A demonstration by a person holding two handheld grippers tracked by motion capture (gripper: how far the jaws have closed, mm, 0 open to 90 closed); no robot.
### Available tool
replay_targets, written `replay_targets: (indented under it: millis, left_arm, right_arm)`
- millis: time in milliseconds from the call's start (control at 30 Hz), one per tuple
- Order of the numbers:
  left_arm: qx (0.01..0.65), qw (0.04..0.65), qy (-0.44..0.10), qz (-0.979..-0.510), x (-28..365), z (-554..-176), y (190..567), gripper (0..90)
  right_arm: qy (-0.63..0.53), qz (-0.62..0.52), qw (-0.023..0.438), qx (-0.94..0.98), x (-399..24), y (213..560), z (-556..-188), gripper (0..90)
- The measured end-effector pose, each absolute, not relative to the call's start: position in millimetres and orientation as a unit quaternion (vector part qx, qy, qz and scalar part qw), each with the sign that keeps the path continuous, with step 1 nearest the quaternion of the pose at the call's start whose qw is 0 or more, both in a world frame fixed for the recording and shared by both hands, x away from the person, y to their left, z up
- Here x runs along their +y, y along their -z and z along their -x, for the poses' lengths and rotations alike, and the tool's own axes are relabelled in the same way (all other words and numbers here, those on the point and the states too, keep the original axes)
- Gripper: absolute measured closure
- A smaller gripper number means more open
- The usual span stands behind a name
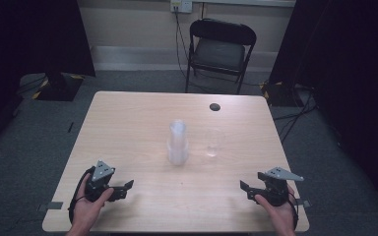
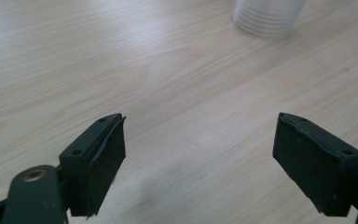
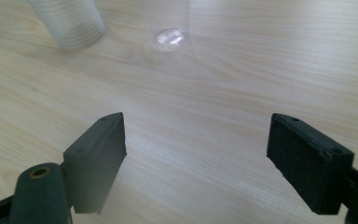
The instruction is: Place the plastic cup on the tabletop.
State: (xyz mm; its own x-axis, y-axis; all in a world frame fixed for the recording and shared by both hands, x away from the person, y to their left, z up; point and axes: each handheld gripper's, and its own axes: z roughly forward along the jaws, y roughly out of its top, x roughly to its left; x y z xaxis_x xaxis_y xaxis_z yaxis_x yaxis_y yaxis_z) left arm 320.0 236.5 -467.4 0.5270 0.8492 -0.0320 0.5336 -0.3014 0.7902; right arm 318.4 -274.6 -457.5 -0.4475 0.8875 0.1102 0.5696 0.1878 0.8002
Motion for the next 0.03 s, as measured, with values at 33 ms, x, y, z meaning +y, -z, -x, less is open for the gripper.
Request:
replay_targets:
  millis: [33]
  left_arm:
    - [0.441,0.393,-0.201,-0.781,235.5,-320.2,467.8,16.8]
  right_arm:
    - [-0.405,-0.490,0.195,0.747,-274.5,459.9,-319.3,19.2]
